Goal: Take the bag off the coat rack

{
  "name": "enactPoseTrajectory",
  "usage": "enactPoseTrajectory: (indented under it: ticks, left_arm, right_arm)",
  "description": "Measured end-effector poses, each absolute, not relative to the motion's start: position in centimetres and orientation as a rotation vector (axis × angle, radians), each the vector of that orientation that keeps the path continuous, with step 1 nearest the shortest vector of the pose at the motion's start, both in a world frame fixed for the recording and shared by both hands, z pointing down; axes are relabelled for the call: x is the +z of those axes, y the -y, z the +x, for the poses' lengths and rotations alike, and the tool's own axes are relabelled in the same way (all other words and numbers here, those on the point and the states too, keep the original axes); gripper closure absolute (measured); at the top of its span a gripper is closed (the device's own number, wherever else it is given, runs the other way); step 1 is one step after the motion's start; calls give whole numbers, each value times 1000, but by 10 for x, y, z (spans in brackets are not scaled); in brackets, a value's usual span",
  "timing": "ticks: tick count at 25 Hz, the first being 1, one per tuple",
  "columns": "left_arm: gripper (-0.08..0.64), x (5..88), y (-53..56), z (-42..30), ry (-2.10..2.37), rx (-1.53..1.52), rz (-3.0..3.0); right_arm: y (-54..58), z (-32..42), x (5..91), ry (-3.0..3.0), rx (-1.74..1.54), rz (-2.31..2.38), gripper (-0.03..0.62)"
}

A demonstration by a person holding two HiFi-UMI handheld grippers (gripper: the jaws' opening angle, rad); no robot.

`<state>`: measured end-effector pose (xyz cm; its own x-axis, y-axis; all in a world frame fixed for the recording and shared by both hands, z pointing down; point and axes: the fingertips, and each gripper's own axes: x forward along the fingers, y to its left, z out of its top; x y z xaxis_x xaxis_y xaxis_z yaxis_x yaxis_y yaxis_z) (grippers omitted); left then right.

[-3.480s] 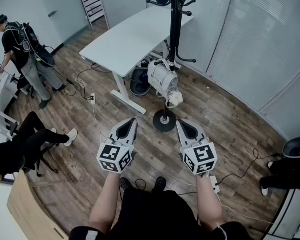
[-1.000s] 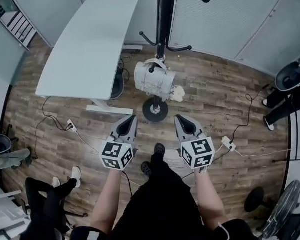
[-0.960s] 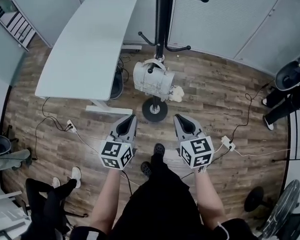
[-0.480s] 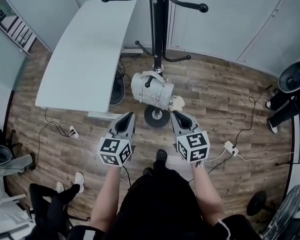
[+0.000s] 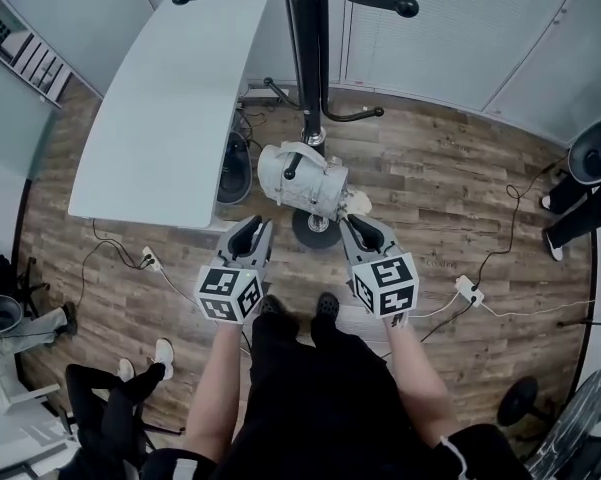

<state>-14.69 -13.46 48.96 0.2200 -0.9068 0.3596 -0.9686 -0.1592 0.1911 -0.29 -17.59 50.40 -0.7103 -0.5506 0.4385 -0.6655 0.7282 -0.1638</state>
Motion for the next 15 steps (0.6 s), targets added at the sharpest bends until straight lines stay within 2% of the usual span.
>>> enactPoseTrajectory:
  ticks: [4, 15]
  left_arm:
    - [448, 499, 139, -152, 1718, 254, 2121]
    - [327, 531, 169, -173, 1583, 367, 2189]
  right_arm:
    - [179, -6, 514, 2546, 486, 939, 492]
    - [188, -25, 547, 2437, 568, 1019, 409]
